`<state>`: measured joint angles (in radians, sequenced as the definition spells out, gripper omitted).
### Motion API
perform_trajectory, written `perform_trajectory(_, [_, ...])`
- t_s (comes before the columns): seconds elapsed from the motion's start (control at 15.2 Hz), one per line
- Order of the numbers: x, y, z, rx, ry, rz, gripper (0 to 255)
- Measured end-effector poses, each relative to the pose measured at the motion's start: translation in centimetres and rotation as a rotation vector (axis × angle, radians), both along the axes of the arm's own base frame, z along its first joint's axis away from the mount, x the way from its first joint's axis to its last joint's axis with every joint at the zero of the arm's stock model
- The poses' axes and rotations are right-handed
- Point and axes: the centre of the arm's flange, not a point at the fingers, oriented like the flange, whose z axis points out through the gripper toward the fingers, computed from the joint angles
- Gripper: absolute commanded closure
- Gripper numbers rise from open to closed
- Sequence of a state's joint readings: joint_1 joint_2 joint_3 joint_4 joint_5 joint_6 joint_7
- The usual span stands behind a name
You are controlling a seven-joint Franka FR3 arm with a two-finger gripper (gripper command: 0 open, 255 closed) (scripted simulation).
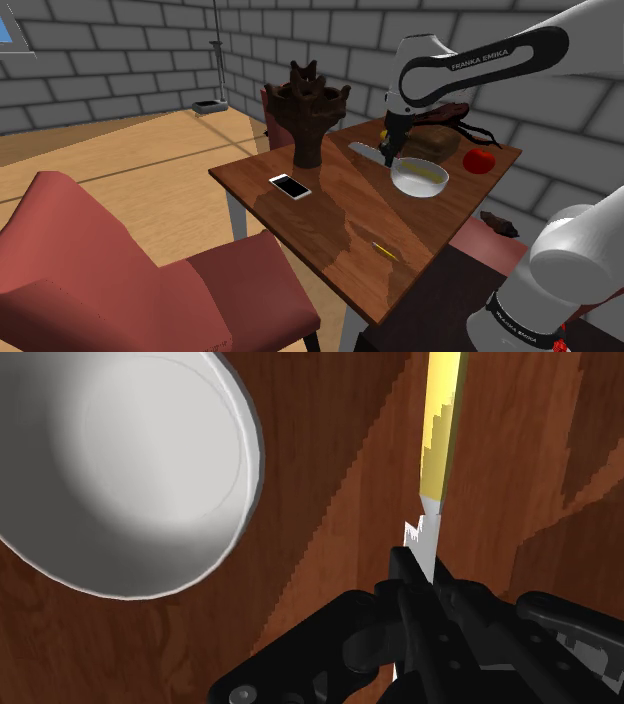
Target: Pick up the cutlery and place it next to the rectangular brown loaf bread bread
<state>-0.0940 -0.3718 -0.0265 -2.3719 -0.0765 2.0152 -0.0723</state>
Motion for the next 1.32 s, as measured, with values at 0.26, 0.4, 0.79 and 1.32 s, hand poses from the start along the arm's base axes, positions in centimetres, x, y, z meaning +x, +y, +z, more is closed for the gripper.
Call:
perform_trajectory(0.26, [0.0, 0.1, 2.1, 0.000, 0.000, 0.000, 255])
perform_trajectory(0.4, [0.0, 0.1, 3.2, 0.000, 0.000, 0.000, 255])
perform_trajectory(0.79, [0.0, 0.1, 6.0, 0.000, 0.000, 0.000, 255])
perform_trajectory(1.32, [5.0, -7.4, 6.6, 0.001, 0.001, -0.001, 255])
